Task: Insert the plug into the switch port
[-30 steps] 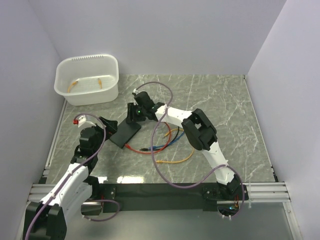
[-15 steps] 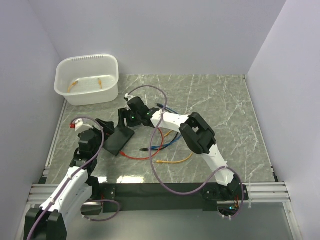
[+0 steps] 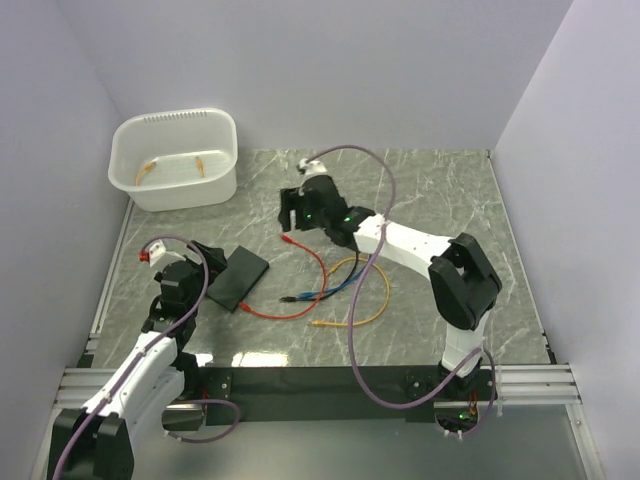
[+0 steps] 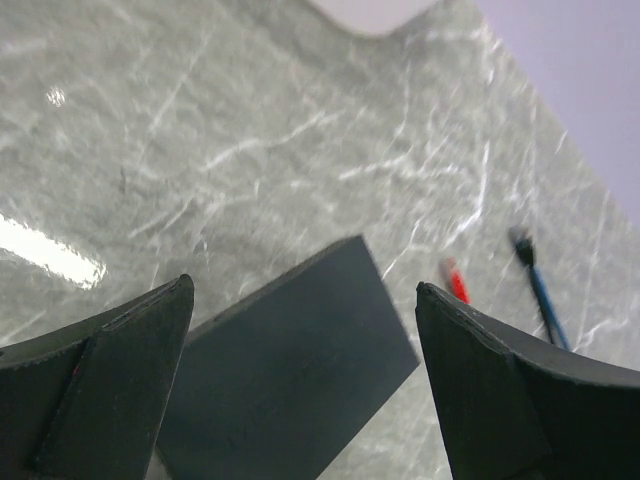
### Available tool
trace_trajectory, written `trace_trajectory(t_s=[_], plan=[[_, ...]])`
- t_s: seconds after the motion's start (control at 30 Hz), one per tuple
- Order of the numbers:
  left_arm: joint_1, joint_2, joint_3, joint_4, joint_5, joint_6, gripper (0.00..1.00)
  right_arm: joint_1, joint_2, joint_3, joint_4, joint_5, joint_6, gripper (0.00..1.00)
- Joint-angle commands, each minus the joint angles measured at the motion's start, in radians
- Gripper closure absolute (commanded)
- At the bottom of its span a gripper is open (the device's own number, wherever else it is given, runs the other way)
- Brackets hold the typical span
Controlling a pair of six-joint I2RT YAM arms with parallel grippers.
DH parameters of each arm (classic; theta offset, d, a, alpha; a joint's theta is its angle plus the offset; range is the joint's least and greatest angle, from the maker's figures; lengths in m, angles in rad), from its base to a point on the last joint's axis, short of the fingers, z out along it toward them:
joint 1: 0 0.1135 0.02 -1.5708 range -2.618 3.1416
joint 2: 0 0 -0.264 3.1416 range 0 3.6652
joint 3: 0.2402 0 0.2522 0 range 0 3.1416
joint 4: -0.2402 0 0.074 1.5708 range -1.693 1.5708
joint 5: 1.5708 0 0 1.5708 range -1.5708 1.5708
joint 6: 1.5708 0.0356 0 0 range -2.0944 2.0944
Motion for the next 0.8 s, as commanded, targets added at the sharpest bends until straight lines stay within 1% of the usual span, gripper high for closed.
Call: trace_trajectory(t_s=[0.0, 0.1, 0.27, 0.4, 0.47, 0.5, 0.6, 0.63, 0.73, 0.77], plan=[[0.005, 0.04, 0.039, 0.024, 0.069, 0.032, 0.01, -0.086, -0.034, -0.055, -0.006, 0.072, -0.011, 0.22], [0.005, 0.069, 0.056, 0.015, 0.074, 0.039, 0.01, -0.143, -0.028, -0.062, -0.033, 0.035, 0.003, 0.26], [0.005, 0.063, 0.055, 0.019, 0.086, 0.038, 0.01, -0.172, 0.013, -0.012, -0.114, 0.041, -0.01, 0.3], [0.005, 0.045, 0.053, 0.005, 0.085, 0.04, 0.02, -0.174, -0.002, -0.04, -0.125, 0.027, 0.017, 0.32], [0.004, 0.036, 0.048, 0.008, 0.086, 0.033, 0.02, -0.171, -0.022, -0.061, -0.118, -0.026, 0.026, 0.35], [0.005, 0.034, 0.047, 0.01, 0.088, 0.032, 0.02, -0.165, -0.054, -0.099, -0.109, -0.046, 0.026, 0.36], [0.005, 0.033, 0.047, 0.008, 0.089, 0.033, 0.02, -0.099, -0.129, -0.175, -0.087, -0.08, -0.006, 0.37], [0.005, 0.037, 0.053, 0.002, 0.088, 0.035, 0.02, -0.05, -0.145, -0.187, -0.09, -0.08, -0.015, 0.37], [0.005, 0.042, 0.061, -0.005, 0.086, 0.035, 0.03, 0.041, -0.169, -0.207, -0.116, -0.07, -0.076, 0.37], [0.005, 0.043, 0.061, -0.002, 0.089, 0.032, 0.03, 0.109, -0.168, -0.207, -0.143, -0.044, -0.11, 0.37]])
